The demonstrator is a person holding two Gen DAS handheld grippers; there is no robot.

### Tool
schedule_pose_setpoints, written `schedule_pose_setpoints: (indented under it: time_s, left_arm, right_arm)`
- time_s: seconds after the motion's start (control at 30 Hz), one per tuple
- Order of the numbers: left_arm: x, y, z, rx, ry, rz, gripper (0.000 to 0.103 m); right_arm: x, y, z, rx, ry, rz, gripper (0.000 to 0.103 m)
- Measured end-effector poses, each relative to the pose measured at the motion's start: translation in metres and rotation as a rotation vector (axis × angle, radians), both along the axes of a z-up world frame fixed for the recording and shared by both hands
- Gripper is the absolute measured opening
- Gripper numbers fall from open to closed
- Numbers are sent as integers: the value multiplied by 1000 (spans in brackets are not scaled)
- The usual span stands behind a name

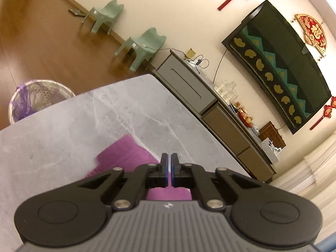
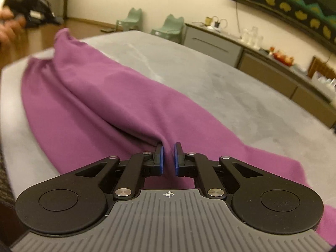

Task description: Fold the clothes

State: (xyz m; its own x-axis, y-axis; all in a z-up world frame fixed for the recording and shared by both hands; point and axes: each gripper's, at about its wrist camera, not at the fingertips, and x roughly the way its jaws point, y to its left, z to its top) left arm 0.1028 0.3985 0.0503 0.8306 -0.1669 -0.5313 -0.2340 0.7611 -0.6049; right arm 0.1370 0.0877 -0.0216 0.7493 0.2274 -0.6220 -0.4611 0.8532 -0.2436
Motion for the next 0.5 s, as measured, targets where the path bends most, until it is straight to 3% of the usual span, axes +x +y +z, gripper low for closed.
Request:
schedule_pose_setpoints:
  time_s: [0.13, 0.2, 0.27, 0.4, 0.5]
  left_arm:
    - [5, -5, -18, 29, 116, -7, 22]
    - [-1, 2, -25, 18, 156, 31, 26]
    - [-12, 16, -26, -13, 159, 73, 33]
    - [-20, 35, -35, -48, 163, 120, 42]
    - [1, 34, -45, -68, 189, 99, 45]
  right_arm:
    - [-5, 22, -12, -166, -72, 41, 32]
    - [-10, 30, -18, -250, -109, 65, 33]
    - [-16, 35, -20, -306, -147, 75, 42]
    - [-18, 40, -26, -345, -170, 86, 44]
    - [-21, 49, -28, -365, -189, 121, 43]
